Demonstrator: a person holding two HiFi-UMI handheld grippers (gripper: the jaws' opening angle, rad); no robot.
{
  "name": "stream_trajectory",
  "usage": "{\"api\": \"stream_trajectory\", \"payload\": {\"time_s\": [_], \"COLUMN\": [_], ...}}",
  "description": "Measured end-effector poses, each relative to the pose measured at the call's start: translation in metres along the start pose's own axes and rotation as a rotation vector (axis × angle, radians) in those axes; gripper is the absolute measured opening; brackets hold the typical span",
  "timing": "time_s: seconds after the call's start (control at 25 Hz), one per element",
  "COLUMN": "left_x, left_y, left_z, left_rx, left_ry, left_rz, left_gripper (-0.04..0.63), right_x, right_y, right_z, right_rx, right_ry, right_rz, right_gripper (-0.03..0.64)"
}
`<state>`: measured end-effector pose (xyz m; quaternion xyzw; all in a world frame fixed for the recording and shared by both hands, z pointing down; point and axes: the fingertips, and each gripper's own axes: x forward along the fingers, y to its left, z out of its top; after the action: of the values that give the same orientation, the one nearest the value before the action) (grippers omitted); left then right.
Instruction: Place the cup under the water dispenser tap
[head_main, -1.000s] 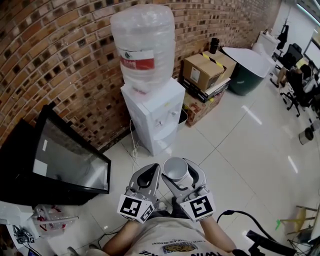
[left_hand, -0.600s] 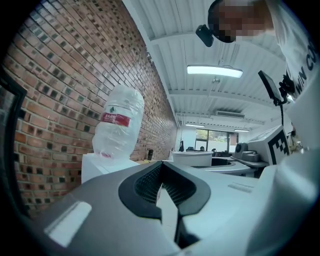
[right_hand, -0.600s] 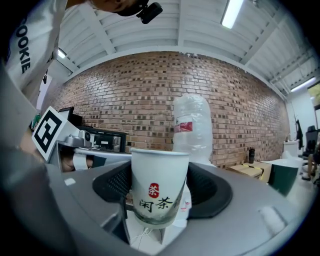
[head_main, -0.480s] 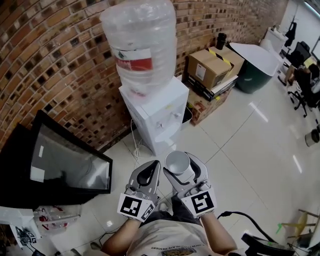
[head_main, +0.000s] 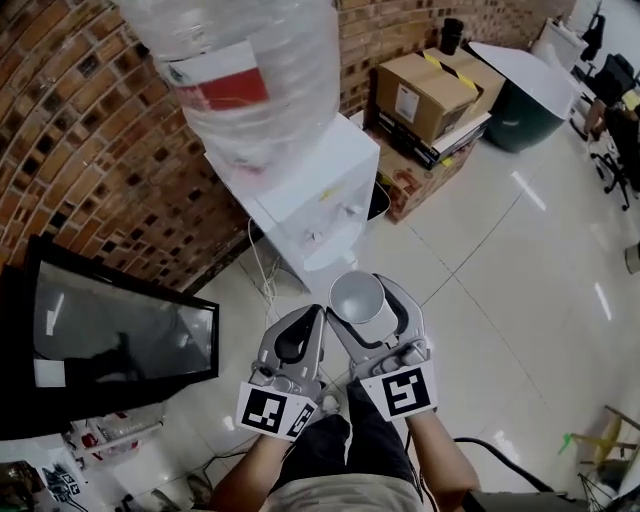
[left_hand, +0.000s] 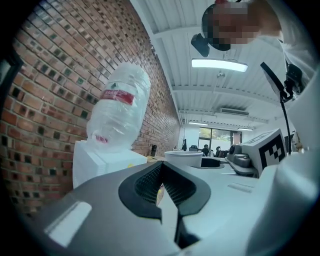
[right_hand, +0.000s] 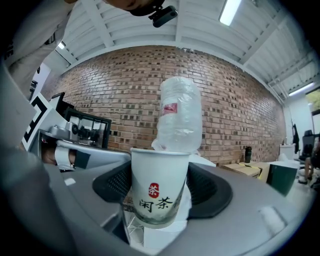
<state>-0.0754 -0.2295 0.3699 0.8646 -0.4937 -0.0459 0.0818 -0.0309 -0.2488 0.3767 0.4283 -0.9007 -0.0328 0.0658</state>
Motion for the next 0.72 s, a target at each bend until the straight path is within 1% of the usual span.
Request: {"api": "stream_trajectory", "payload": {"time_s": [0.08, 0.2, 0.28, 0.52, 0.72], "left_x": [0.011, 0.025, 0.038, 0.068, 0.082], "left_y": [0.007, 0.013, 0.02, 0.043, 0.06], "left_z": [-0.013, -0.038, -0.057, -0.11, -0.153], "left_rx": [0.0, 0.018, 0.021, 0.005, -0.006], "left_ry": [-0.003, 0.003, 0.007, 0.025, 0.05], "left_rz": [0.006, 0.0, -0.005, 0.008, 0.018], "left_gripper": [-0.008, -0.008, -0.008, -0.008, -0.008], "right_x": [0.011, 0.022, 0.032, 0.072, 0.107], "right_y": [-0.008, -0.019, -0.028, -0.047, -0.068], "right_z": [-0.018, -0.051, -0.073, -0.146, -0.198], "right_rx": [0.006, 0.07, 0.088, 0.046, 0.035], "right_ry": [-0.007, -0.009, -0.008, 0.019, 0.002], "right_rz": [-0.005, -0.019, -0.025, -0.01, -0.012], "right_gripper": [0.334, 0.334, 0.334, 0.334, 0.333]}}
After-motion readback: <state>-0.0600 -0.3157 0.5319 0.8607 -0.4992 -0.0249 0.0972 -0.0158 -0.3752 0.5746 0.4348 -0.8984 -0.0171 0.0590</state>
